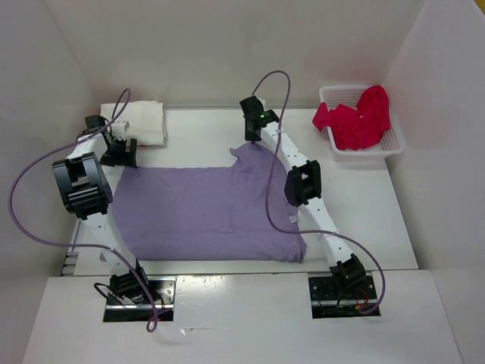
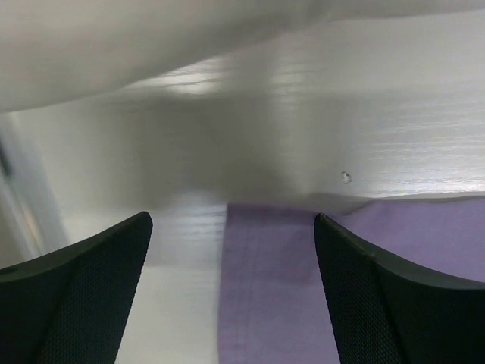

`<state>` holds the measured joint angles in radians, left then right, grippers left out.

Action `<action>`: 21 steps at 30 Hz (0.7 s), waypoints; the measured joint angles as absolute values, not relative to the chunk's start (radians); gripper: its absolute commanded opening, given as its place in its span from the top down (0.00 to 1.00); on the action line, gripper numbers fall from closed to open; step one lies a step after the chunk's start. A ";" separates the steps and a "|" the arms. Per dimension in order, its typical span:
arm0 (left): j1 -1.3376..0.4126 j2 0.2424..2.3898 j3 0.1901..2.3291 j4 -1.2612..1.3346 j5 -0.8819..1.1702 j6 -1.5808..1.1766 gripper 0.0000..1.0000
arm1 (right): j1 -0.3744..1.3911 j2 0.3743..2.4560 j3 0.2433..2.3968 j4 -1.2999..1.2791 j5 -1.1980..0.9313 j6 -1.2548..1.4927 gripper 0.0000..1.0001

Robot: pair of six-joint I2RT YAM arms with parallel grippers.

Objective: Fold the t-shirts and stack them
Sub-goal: Grap the side of the flattened tshirt furthest away from the robot with both arms

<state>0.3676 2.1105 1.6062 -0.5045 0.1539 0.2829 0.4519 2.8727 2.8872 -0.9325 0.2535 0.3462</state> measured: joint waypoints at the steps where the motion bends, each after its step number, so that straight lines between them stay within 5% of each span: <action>1: 0.366 2.122 1.606 -0.509 0.165 0.282 0.11 | 0.460 2.870 2.887 -0.938 0.251 0.346 1.00; 7: 0.343 2.148 1.617 -0.509 0.171 0.282 0.22 | 0.514 2.859 2.881 -0.974 0.246 0.346 1.00; 10: 0.336 2.159 1.634 -0.508 0.171 0.281 0.47 | 0.529 2.851 2.872 -0.986 0.245 0.346 1.00; 12: 0.336 2.164 1.641 -0.511 0.181 0.286 0.76 | 0.530 2.846 2.869 -0.992 0.245 0.346 1.00; 16: 0.332 2.170 1.649 -0.513 0.192 0.290 0.99 | 0.527 2.822 2.848 -1.000 0.255 0.346 1.00; 21: 0.328 2.141 1.604 -0.496 0.184 0.339 1.00 | 0.519 2.744 2.762 -1.039 0.304 0.355 1.00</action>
<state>0.3283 2.1407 1.6039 -0.4965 0.1844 0.3389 0.5194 2.7441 2.7621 -1.0386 0.3042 0.3553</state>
